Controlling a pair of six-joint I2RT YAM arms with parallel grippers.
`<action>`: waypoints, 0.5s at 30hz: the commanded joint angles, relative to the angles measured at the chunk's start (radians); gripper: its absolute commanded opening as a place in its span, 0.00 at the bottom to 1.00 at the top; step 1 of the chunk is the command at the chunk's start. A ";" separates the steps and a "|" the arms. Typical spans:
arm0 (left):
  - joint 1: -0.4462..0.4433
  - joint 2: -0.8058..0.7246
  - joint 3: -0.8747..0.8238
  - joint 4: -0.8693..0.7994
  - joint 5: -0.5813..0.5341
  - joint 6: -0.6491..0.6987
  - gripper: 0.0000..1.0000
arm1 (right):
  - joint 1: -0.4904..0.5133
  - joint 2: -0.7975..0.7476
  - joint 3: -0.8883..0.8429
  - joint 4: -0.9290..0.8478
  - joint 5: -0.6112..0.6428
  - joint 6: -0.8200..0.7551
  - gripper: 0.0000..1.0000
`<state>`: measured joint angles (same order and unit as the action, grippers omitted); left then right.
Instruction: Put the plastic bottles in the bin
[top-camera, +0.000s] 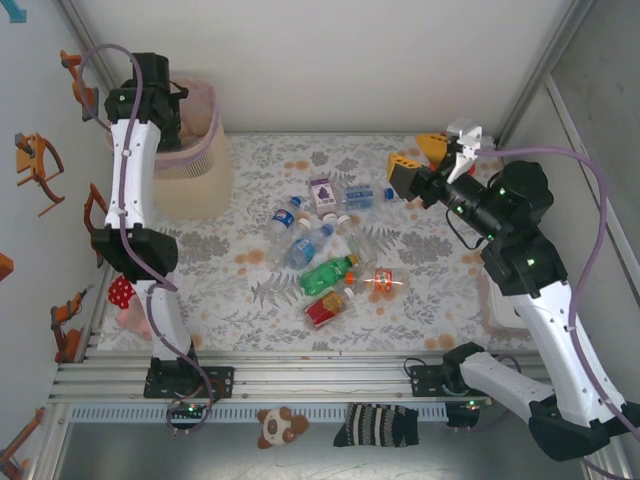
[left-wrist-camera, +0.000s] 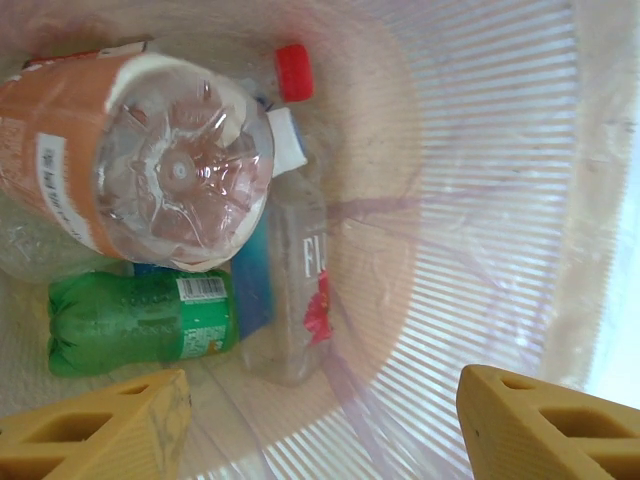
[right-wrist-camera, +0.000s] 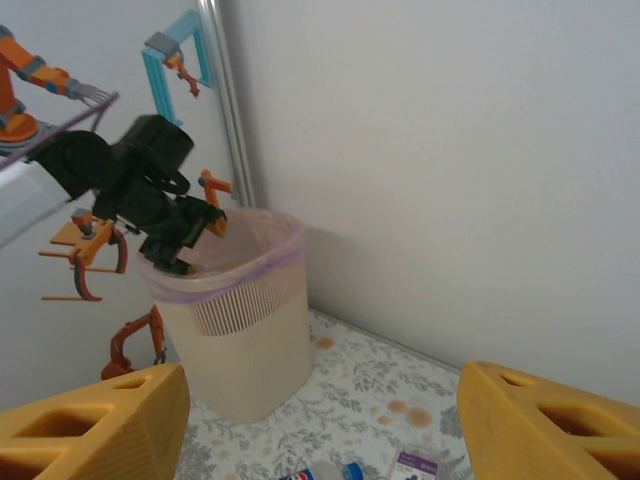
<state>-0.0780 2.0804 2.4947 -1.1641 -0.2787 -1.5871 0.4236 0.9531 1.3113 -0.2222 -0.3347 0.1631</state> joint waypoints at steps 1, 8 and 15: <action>-0.006 -0.064 0.019 0.044 0.025 0.085 0.69 | 0.007 0.013 0.029 -0.042 0.054 0.000 0.70; -0.012 -0.166 -0.075 0.182 0.068 0.274 0.69 | 0.007 0.044 0.039 -0.095 0.099 0.020 0.70; -0.025 -0.360 -0.346 0.506 0.171 0.620 0.69 | 0.007 0.099 0.072 -0.201 0.175 0.037 0.70</action>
<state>-0.0898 1.8019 2.2341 -0.8413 -0.1699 -1.1820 0.4236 1.0389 1.3445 -0.3702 -0.2138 0.1799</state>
